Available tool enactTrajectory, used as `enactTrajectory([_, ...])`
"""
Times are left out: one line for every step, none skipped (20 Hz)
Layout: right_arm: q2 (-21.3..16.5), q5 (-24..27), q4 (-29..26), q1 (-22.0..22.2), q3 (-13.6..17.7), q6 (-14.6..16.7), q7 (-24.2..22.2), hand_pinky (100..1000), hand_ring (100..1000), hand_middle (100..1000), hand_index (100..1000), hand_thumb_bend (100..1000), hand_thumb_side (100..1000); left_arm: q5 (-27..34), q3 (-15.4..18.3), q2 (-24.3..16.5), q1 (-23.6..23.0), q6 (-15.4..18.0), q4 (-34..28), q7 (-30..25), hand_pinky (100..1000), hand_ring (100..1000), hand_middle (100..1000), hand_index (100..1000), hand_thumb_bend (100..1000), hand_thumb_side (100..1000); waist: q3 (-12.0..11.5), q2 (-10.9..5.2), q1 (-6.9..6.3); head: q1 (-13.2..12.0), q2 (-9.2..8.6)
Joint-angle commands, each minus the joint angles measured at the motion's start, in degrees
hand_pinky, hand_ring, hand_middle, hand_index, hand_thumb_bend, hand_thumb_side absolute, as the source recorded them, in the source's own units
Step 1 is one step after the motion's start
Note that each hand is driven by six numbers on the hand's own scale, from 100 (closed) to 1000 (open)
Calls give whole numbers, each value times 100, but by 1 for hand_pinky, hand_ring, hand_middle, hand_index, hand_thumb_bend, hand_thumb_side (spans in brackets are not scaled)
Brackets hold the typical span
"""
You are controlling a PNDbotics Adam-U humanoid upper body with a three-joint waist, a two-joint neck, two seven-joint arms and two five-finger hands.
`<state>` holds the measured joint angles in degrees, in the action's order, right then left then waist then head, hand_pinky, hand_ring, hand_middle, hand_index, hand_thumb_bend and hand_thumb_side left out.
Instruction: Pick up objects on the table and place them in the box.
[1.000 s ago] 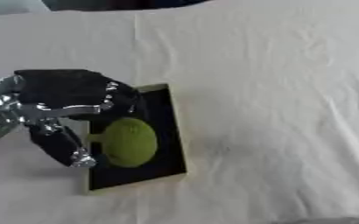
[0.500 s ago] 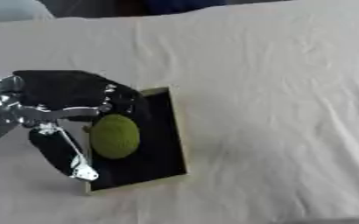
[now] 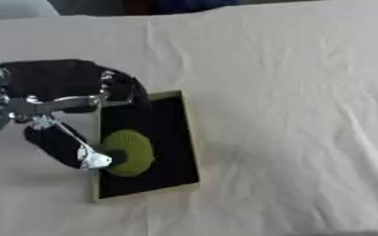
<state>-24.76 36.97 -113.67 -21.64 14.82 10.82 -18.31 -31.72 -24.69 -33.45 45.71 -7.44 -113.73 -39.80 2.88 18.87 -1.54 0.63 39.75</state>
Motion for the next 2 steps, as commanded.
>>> enactTrajectory([-125, 25, -92, -27, 68, 58, 26, 867, 694, 618, 821, 100, 603, 76, 503, 311, 31, -228, -86, 279, 713, 771, 754, 842, 121, 457, -33, -140, 53, 95, 17])
enactTrajectory([-127, 22, -92, -18, 75, 70, 34, 867, 694, 618, 821, 100, 604, 114, 638, 444, 25, -295, -86, 362, 712, 770, 752, 841, 112, 464, -54, -142, 65, 114, 12])
